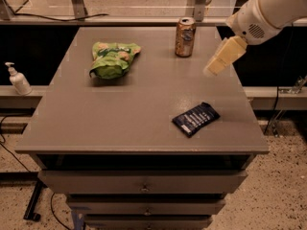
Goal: Move orange can near rxbar blueberry
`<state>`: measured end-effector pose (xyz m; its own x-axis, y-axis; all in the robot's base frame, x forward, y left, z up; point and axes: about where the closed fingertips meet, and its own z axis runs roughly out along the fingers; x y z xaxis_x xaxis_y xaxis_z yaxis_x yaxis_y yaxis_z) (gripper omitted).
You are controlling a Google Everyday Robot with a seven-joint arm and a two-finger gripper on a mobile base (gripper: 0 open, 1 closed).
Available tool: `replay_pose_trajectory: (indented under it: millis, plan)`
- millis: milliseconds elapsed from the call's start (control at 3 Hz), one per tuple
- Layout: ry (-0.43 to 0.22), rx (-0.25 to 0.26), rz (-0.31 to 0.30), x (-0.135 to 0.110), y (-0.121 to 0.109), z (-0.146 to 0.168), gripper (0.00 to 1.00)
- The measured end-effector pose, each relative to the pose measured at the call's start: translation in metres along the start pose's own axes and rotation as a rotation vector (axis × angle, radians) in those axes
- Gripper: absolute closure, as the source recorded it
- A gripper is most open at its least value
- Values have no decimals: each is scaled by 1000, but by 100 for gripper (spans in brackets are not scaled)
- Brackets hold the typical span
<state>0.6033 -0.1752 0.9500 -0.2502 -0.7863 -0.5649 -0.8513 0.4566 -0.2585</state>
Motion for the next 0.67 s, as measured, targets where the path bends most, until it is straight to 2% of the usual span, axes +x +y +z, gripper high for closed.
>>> replay_pose_trajectory:
  millis: [333,667]
  plan:
    - [-159,-13,112,-6,-47,42,0]
    - [-299,-37,195,-13,-81,79,0]
